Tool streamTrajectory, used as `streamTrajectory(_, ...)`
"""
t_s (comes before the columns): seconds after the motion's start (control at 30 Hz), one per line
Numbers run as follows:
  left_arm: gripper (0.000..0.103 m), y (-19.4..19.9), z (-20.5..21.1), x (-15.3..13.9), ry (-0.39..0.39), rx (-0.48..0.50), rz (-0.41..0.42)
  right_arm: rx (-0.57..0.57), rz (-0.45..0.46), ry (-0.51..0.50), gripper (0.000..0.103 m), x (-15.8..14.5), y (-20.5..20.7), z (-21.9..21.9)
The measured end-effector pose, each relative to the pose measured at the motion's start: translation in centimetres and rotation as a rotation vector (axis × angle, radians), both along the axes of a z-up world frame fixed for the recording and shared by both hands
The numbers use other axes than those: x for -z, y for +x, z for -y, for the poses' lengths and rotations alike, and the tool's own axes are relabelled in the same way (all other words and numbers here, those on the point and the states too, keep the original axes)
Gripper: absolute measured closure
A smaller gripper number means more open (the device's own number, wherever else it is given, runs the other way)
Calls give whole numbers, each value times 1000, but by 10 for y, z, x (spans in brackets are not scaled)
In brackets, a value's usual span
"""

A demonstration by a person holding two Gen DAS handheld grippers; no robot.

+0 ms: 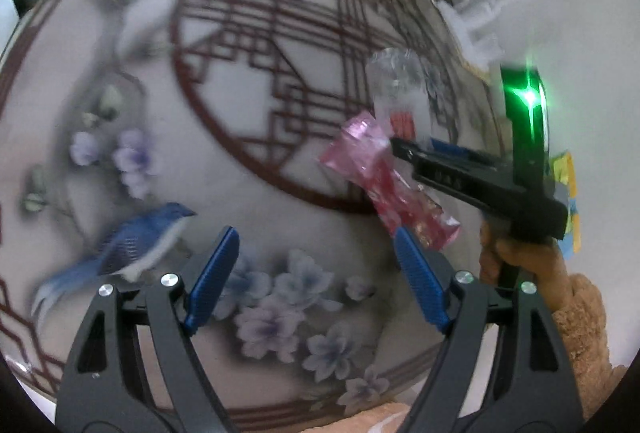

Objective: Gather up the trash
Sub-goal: 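Grasp the pink wrapper with the left tool while the right grasps the clear water bottle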

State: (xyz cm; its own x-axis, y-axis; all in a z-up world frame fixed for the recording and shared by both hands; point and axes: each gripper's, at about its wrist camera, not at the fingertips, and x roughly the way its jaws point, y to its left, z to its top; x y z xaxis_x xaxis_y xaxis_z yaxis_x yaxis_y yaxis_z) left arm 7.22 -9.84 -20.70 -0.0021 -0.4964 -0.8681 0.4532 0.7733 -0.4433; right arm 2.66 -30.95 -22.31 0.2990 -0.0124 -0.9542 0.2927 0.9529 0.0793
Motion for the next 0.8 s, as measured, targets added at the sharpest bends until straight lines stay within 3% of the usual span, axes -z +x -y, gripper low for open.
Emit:
streamTrajectory(0.13, 25, 2, 32, 10, -25, 51, -17, 91, 74, 38, 49, -15, -13, 25)
streamTrajectory(0.23, 25, 6, 61, 28, -63, 68, -94, 148, 114, 54, 49, -26, -22, 43)
streamTrajectory(0.4, 26, -2, 95, 51, -14, 118, -159, 205, 145, 45, 48, -38, -33, 64)
streamTrajectory(0.47, 41, -7, 102, 55, 6, 143, -142, 225, 152, 48, 48, -39, -38, 69)
streamTrajectory(0.5, 64, -8, 103, 57, 10, 155, -143, 231, 156, 53, 48, -39, -38, 70)
streamTrajectory(0.53, 79, -8, 104, 59, 14, 166, -146, 236, 161, 59, 48, -40, -39, 70)
streamTrajectory(0.67, 96, -1, 95, 54, -27, 155, -140, 234, 174, 76, 48, -41, -39, 64)
streamTrajectory(0.8, 102, 9, 71, 18, -45, 122, 9, 211, 206, 86, 48, -49, -34, 49)
